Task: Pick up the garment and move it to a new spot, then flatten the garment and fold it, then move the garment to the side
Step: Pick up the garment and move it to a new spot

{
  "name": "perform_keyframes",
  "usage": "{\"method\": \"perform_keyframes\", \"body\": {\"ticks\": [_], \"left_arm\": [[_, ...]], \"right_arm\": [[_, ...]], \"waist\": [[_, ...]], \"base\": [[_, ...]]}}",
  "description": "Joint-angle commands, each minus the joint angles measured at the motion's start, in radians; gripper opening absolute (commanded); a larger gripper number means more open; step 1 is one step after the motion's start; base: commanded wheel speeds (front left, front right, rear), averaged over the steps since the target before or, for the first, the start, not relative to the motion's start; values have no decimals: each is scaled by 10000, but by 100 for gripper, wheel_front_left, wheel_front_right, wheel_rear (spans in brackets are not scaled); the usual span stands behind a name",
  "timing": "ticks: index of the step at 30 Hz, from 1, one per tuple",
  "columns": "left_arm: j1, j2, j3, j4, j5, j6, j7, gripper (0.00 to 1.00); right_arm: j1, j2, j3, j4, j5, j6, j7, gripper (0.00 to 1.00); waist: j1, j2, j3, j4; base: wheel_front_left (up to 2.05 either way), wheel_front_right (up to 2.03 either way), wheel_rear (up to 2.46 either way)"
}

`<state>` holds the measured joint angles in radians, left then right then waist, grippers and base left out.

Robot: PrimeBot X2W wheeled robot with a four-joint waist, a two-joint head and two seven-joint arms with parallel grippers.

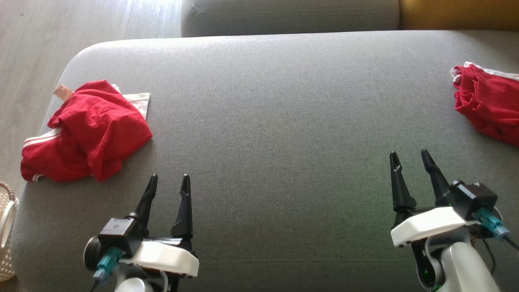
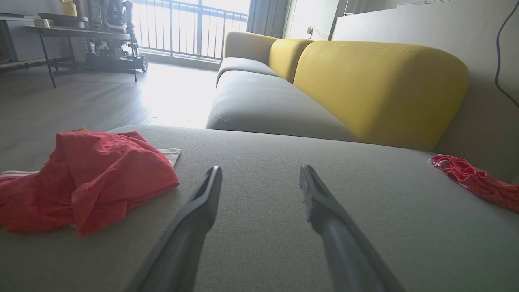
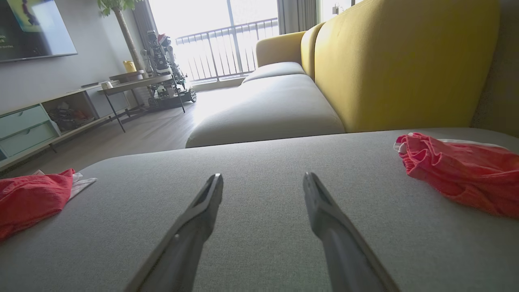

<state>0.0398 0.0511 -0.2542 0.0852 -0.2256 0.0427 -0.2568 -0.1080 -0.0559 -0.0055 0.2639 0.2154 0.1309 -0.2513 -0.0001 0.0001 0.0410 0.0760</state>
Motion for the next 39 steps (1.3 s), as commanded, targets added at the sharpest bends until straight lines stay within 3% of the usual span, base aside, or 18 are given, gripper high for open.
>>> {"method": "perform_keyframes", "body": {"ticks": [1,15,31,39], "left_arm": [[-178,-9,212,-292,-45,-35,-49,100],[-331,-9,156,-294,-57,-36,-49,100],[-97,-9,755,-830,194,-24,-49,100],[357,-9,1108,-1093,234,32,-49,100]], "right_arm": [[-180,56,243,-351,44,-2,-104,100],[-124,56,296,-525,49,-2,-105,100],[85,57,1053,-595,248,-2,-105,100],[26,57,1580,-525,377,-2,-105,100]], "waist": [[1,-1,-15,0],[1,-1,133,415],[1,-1,-112,3515],[1,-1,-261,4297]], "base": [[0,0,0],[0,0,0],[0,0,0],[0,0,0]]}}
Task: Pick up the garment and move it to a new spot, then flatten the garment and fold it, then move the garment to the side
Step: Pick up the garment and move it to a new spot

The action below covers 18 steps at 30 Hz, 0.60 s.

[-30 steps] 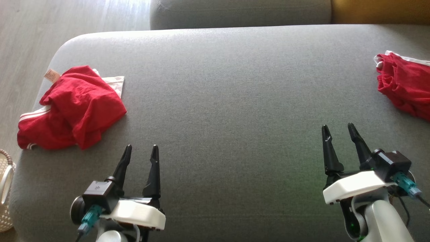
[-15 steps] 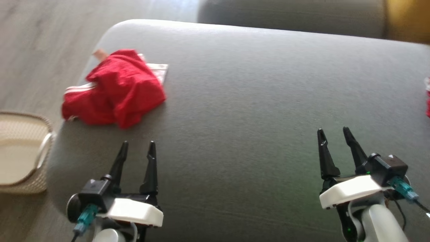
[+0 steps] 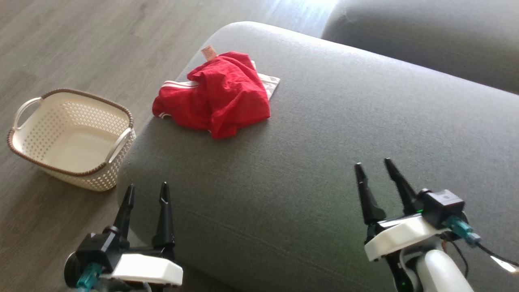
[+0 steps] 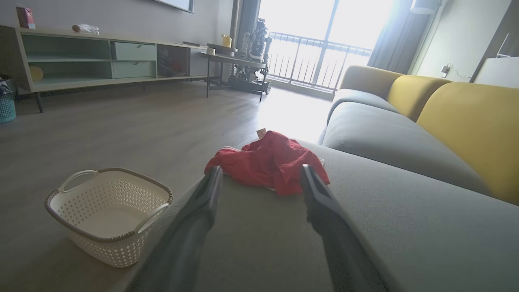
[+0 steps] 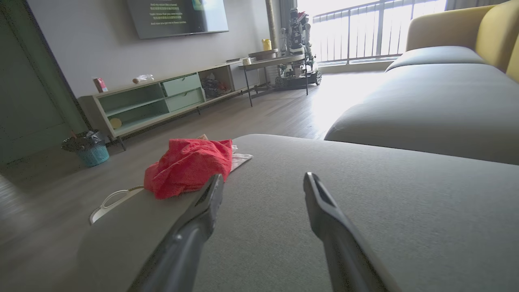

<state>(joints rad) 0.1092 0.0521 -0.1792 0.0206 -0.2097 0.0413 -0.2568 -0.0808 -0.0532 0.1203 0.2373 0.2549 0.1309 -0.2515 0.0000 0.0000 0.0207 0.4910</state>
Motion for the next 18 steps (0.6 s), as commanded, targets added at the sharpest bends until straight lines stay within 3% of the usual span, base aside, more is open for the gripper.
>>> {"method": "perform_keyframes", "body": {"ticks": [1,18], "left_arm": [[-312,-18,377,-507,65,53,-49,100],[-240,-18,396,-1052,-11,392,-49,100]], "right_arm": [[-282,30,409,-222,-66,-2,-103,100],[-899,30,861,184,-359,-2,-103,100]], "waist": [[0,0,-7,176],[0,0,507,382]], "base": [[0,0,0],[0,0,0]]}}
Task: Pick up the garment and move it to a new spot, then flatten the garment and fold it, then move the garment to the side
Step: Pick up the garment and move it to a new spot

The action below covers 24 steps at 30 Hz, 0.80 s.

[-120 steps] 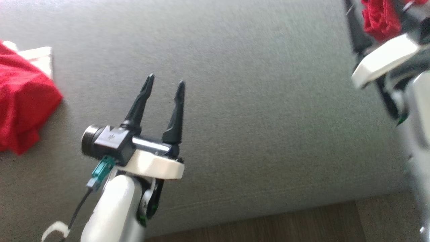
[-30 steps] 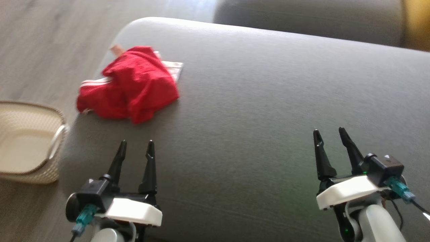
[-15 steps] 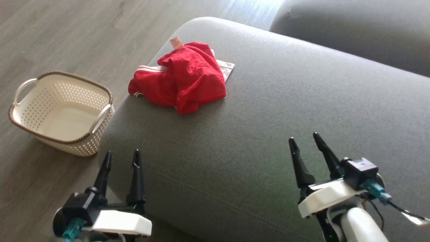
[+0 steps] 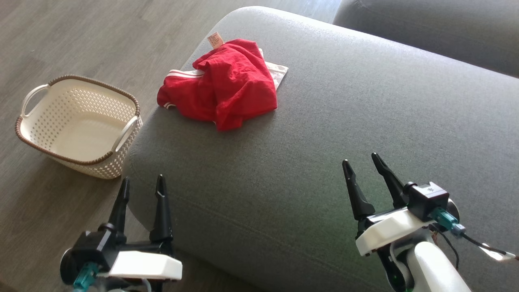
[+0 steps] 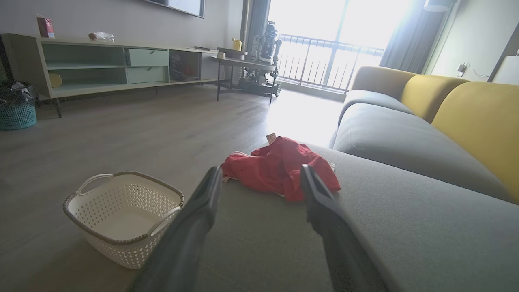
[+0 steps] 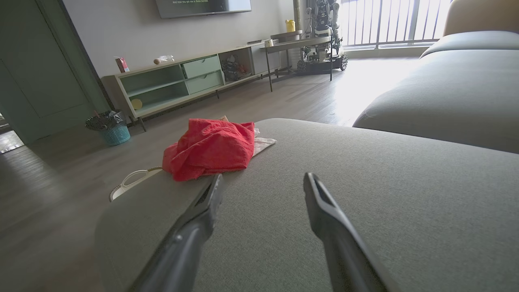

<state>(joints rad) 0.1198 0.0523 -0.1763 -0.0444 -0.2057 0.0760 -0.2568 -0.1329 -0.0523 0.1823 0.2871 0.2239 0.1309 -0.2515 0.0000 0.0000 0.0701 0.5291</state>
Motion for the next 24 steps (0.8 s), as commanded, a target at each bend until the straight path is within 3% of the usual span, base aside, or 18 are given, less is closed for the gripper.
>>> {"method": "perform_keyframes", "body": {"ticks": [1,8,17,21,24], "left_arm": [[-347,-20,371,-410,-59,53,-49,100],[-510,-20,477,-423,-106,42,-49,100],[-2471,242,1484,805,-354,-1248,-49,100],[-3895,600,1840,1957,-826,-1584,64,100],[-5074,761,2154,2883,-1654,-1746,739,100]], "right_arm": [[-393,20,256,-308,-55,-2,-103,100],[-443,20,212,-372,-163,-2,-103,100],[-366,20,-647,-1530,-1187,-2,293,100],[-515,20,-753,-2485,-1605,-2,801,100],[-636,20,-681,-3182,-1844,-2,1173,100]], "waist": [[0,0,26,0],[0,0,182,-25],[0,0,1355,-461],[0,0,2083,-935],[0,0,2566,-1266]], "base": [[0,0,0],[0,0,0],[0,0,0],[0,0,0],[0,0,0]]}}
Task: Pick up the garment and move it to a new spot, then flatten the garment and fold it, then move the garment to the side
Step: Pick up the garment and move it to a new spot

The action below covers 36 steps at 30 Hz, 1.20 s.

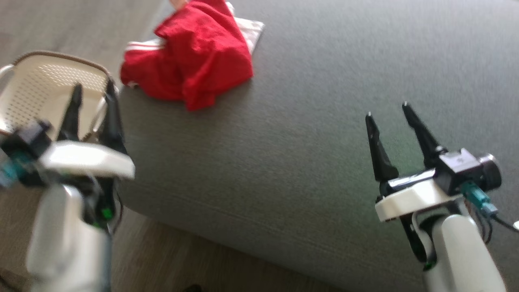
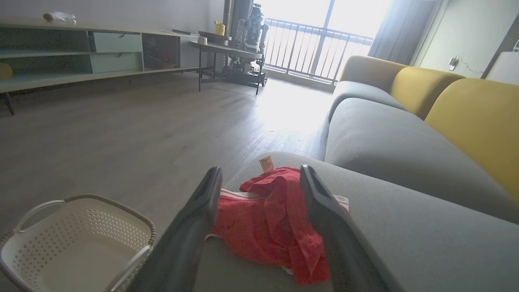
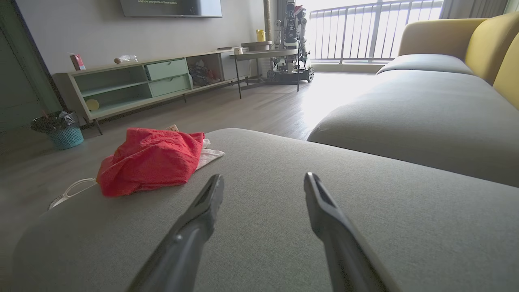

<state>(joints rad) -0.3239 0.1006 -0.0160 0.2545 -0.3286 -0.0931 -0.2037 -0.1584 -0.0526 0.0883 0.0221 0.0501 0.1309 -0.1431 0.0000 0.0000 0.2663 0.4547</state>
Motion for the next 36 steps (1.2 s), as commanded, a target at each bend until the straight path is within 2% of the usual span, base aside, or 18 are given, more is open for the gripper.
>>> {"method": "perform_keyframes", "body": {"ticks": [1,5,12,24,25,29,36], "left_arm": [[-1029,251,717,265,-899,-91,638,100],[-2466,674,861,1487,-1730,-218,1867,100],[-4272,1413,484,3570,-1830,-300,2940,100],[-6042,1761,167,6515,-2027,-346,3401,100],[-6246,1760,180,7001,-2208,-354,3566,0],[-6472,1824,120,7431,-2341,-365,3430,0],[-6524,2144,-352,7395,-2555,-373,2278,0]], "right_arm": [[-418,24,274,-759,-194,-2,201,100],[-543,19,333,-1501,-391,-2,580,100],[-742,-81,488,-2292,-536,-2,965,100],[-966,-119,631,-2642,-555,-2,1035,100],[-1007,-116,629,-2628,-564,-2,1015,100],[-1049,-104,612,-2539,-587,-2,921,100],[-1035,-45,584,-2189,-492,-2,620,100]], "waist": [[0,0,745,-607],[0,0,1199,-944],[0,0,1806,-1416],[0,0,2428,-1965],[0,0,2471,-2029],[0,0,2429,-2123],[0,0,1805,-2172]], "base": [[0,0,0],[0,0,0],[0,0,0],[0,0,0],[0,0,0],[0,0,0],[0,0,0]]}}
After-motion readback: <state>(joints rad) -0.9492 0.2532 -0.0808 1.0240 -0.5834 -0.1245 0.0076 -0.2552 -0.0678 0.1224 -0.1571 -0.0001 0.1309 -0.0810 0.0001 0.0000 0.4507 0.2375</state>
